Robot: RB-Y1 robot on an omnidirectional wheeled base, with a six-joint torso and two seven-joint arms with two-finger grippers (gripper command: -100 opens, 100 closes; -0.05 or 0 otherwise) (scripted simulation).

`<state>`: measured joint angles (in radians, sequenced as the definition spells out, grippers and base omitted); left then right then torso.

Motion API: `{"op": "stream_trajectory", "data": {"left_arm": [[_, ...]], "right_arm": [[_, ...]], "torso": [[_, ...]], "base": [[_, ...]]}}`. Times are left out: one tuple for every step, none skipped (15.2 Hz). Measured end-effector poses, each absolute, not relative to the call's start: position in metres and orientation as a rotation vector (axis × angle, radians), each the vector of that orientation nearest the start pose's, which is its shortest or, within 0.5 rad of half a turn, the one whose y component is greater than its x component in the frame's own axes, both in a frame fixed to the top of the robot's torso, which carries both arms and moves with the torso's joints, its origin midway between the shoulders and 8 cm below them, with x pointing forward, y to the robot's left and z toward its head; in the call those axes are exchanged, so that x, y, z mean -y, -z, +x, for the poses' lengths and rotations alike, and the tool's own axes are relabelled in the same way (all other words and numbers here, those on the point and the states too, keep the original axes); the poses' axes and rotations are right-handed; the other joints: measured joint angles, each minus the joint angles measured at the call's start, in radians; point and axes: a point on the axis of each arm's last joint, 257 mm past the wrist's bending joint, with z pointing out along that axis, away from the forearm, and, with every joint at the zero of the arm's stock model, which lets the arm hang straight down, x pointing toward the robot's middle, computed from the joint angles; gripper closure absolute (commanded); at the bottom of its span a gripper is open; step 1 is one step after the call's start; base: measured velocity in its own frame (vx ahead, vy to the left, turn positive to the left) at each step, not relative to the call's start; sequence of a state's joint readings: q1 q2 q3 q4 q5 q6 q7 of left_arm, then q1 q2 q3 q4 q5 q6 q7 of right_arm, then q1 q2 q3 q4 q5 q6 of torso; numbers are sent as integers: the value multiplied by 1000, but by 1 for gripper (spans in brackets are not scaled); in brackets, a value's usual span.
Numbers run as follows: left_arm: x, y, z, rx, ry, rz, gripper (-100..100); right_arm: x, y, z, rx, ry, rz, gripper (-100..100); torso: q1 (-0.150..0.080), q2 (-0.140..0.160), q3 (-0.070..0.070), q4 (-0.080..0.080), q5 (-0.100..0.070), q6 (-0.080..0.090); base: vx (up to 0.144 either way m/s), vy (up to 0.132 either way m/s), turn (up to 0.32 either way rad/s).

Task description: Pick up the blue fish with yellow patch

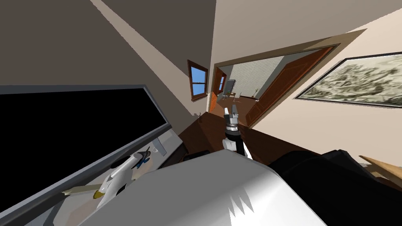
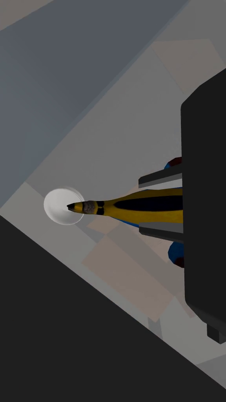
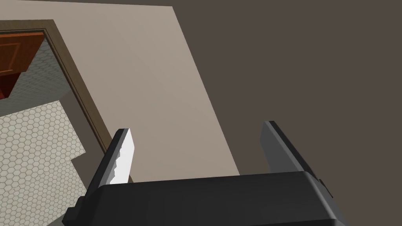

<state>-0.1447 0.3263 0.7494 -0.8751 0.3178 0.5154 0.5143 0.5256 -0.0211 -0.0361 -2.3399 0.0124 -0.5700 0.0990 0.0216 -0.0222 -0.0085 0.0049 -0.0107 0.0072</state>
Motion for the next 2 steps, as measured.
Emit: {"op": "stream_trajectory", "data": {"left_arm": [[-591, 486, 352, -199, 697, -2580, 100], [-587, 487, 355, -210, 700, -2581, 100]], "right_arm": [[282, -56, 316, -583, -1182, 506, 0], [282, -56, 316, -583, -1182, 506, 0]], "torso": [[0, 0, 0, 0, 0, 1], [0, 0, 0, 1, 0, 2]], "base": [[38, -12, 52], [20, -8, -1]]}}
